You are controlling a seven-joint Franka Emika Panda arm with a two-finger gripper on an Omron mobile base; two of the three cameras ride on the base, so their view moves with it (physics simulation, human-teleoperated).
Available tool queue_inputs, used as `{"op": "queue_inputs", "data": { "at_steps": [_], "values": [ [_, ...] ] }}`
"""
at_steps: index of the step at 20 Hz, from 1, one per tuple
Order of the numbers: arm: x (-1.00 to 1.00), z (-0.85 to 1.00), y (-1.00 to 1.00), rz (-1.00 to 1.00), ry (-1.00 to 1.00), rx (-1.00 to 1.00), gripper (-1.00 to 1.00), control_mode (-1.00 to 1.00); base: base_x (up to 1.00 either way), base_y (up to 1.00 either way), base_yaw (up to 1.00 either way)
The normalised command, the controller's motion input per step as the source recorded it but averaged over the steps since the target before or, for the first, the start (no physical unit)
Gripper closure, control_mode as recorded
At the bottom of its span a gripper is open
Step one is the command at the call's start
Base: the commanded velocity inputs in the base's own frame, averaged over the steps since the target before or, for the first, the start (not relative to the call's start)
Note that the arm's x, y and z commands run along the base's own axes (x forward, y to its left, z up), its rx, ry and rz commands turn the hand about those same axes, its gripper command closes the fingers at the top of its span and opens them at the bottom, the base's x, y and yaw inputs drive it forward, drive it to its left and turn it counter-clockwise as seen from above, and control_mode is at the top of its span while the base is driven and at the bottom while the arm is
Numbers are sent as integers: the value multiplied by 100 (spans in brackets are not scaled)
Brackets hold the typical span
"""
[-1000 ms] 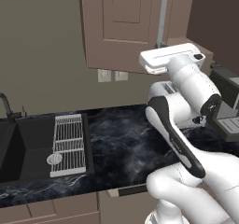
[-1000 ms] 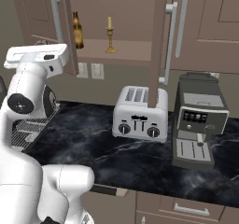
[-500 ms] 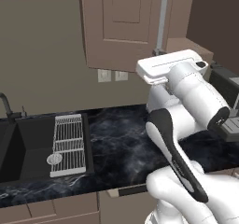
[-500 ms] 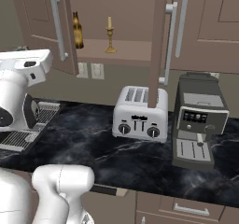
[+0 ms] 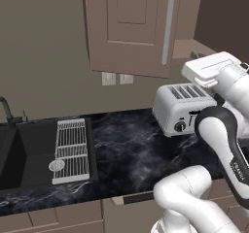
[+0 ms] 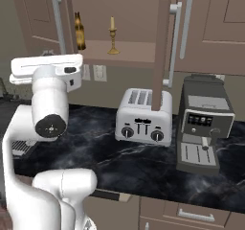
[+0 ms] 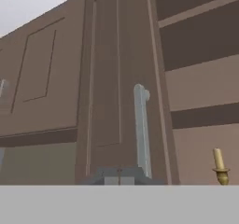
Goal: Get the candle and the beer from the cabinet and move them to the dining counter.
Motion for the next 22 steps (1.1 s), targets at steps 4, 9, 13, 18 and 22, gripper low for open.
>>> {"op": "queue_inputs", "data": {
  "at_steps": [4, 9, 13, 18, 22],
  "values": [
    [1, 0, -66, 16, 2, 4, 100, -100, 0, 0, 0],
    [33, 0, -12, 3, 5, 3, -100, -100, 0, 0, 0],
    [47, 0, 0, 0, 5, 0, -100, -100, 0, 0, 0],
    [28, 3, -7, 3, 1, 0, -100, -100, 0, 0, 0],
    [0, 6, -19, 11, 0, 0, -100, -100, 0, 0, 0]
  ]
}}
